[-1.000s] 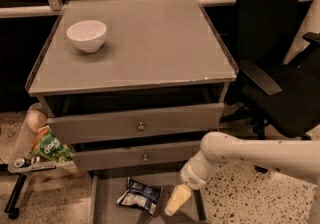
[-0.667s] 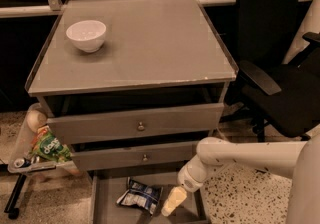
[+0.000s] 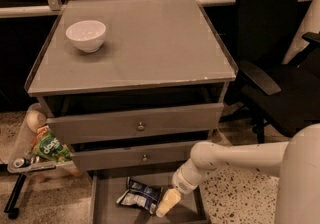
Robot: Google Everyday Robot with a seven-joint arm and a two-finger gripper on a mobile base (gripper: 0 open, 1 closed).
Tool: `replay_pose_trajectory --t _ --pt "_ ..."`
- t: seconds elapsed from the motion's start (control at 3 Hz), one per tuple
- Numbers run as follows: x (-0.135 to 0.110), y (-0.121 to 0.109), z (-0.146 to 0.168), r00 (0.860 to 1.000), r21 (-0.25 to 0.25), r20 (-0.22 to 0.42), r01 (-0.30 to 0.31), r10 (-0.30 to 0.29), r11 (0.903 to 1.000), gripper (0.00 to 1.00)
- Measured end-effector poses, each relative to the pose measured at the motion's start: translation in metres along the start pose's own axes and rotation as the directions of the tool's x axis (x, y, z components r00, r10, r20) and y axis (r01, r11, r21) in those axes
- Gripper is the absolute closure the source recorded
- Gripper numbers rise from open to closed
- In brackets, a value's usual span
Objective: Pick blue chip bag from bottom drawer and place on counter
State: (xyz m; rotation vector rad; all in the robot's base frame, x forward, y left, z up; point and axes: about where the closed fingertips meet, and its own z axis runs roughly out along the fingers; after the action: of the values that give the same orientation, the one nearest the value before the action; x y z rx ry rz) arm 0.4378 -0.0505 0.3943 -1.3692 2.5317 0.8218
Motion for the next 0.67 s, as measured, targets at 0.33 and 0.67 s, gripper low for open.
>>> replay_pose_trajectory --t 0.33,0.67 --pt "-0.021 -0.011 0.033 0.998 0.008 0.049 0.037 -0.037 0.9993 0.0" --pt "-0.033 -0.023 0.066 0.993 0.01 0.097 0.065 -0.065 0.9979 0.0"
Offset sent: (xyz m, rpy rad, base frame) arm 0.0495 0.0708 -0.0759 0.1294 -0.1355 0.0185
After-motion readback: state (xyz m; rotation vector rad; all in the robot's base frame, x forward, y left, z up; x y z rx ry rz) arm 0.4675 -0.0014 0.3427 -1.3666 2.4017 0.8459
